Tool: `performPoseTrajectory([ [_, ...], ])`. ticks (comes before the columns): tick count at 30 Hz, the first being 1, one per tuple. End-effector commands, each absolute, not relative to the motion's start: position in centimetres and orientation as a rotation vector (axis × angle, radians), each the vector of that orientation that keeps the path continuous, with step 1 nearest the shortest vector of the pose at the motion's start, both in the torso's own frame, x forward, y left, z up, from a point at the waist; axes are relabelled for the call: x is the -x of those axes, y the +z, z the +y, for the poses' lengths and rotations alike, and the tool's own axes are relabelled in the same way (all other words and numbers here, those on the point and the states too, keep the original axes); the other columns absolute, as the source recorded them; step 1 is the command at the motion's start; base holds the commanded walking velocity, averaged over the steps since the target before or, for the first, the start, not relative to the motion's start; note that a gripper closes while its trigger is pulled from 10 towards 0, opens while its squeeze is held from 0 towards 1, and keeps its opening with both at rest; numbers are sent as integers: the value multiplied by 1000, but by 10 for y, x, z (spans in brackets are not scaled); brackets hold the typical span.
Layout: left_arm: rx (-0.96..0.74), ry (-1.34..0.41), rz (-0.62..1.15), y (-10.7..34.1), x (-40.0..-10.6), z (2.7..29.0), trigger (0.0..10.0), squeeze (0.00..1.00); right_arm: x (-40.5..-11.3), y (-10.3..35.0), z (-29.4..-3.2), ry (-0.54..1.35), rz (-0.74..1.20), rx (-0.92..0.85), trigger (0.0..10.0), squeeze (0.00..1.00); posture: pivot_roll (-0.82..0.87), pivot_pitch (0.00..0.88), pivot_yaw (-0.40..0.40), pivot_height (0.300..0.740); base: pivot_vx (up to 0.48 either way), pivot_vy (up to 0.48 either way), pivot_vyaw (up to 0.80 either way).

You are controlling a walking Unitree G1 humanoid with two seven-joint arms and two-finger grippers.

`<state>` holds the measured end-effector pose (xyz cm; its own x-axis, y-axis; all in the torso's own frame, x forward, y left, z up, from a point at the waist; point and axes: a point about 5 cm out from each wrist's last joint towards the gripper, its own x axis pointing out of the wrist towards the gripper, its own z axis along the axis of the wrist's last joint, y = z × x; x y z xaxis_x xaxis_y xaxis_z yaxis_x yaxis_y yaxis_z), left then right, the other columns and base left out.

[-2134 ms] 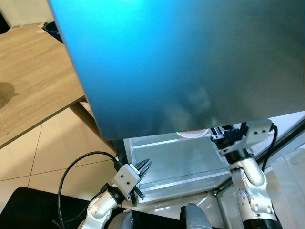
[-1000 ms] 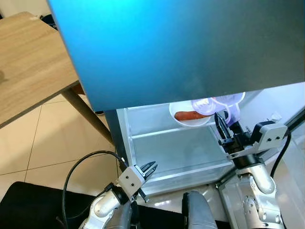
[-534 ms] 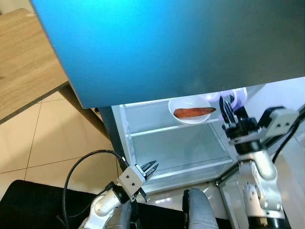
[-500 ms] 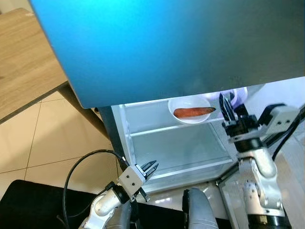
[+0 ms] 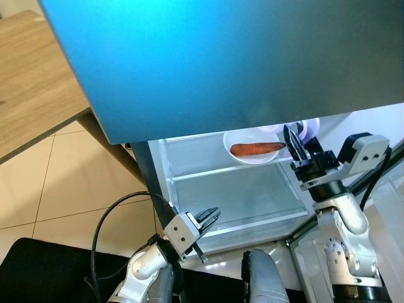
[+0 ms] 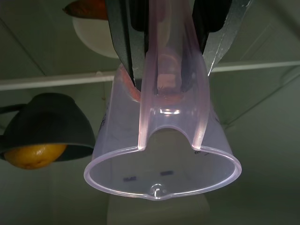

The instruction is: Restocking fridge

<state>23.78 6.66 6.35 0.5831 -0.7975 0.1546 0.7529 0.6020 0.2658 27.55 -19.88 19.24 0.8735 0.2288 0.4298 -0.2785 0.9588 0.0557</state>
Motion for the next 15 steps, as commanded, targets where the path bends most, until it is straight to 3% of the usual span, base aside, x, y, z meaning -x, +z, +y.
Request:
performPoseTrajectory([
  [1,-162,-914,-242,59,-233,66,10000,0,-272,192,-194,284,-436,-127,10000,0,-118,181,63,592,0,0,0],
  [15,-163,-922,-233,60,-232,66,10000,0,-272,199,-194,290,-452,-123,10000,0,-116,185,66,587,0,0,0],
])
